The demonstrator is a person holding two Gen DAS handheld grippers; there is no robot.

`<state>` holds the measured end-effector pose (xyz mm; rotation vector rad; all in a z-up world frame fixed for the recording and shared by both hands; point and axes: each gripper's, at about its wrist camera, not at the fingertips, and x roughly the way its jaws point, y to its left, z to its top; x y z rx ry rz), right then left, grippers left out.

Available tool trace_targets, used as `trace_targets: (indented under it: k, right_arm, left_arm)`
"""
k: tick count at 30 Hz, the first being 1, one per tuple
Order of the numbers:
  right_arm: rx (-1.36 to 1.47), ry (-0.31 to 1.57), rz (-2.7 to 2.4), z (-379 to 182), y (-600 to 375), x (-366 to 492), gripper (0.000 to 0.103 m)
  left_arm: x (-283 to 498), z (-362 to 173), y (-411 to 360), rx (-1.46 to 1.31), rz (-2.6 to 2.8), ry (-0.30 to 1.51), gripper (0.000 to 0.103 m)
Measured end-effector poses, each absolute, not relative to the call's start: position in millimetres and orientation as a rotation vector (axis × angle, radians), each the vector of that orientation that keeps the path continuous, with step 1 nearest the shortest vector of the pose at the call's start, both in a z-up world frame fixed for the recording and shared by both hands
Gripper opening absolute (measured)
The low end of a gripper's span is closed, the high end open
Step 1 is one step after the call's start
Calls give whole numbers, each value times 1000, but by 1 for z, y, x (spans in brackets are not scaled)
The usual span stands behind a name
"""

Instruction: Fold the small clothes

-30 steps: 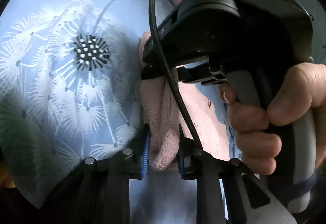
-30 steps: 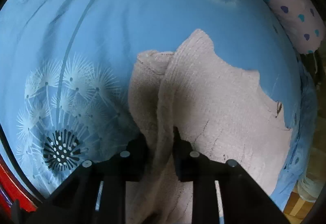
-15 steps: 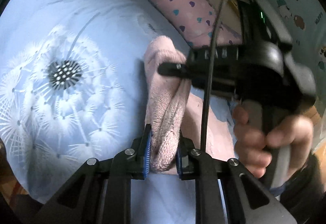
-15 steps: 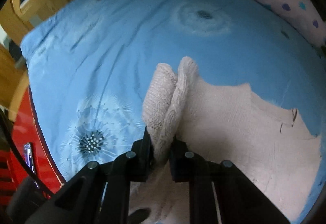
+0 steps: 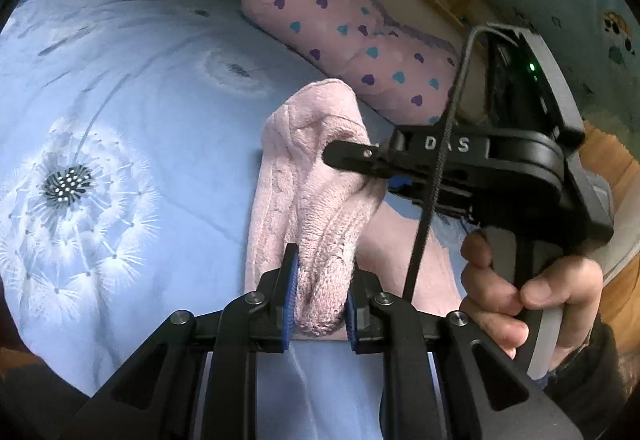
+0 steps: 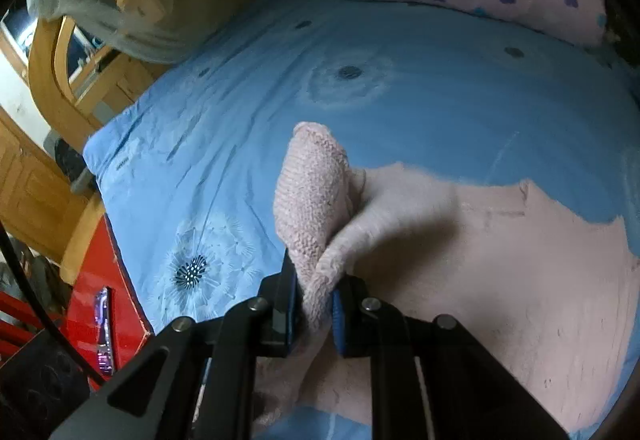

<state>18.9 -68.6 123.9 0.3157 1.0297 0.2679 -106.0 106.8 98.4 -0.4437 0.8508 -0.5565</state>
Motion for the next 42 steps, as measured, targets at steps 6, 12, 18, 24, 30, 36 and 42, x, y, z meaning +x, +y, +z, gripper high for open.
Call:
trace_targets:
  k: [6,12,18,24,30,36,42]
  right_arm:
    - [349,1014,263,119,-97,13,14]
    - [347,1010,283,126,-116,15,14]
    - [292,967,291,146,-136,2,14]
    - [272,918,297,153,-162,-16,15]
    - [341,879,273,148,-210,-26,15]
    - [391,859,277,146,-251,-31,15]
    - [408,846,253,143,-271,-37,15]
  left_arm:
    - [-97,100,76,-440,-609,872,0]
    - [-95,117,53,-404,-653,885,0]
    - [-105,126,29,-330,-689,849,0]
    - [-117,133,-7,-216,-736,830,0]
    - [-116,137,-47,-183,-815,838,0]
    - [-117,137,-74,-156,-873,827,0]
    - [-116,134,-95,-143,-913,824,0]
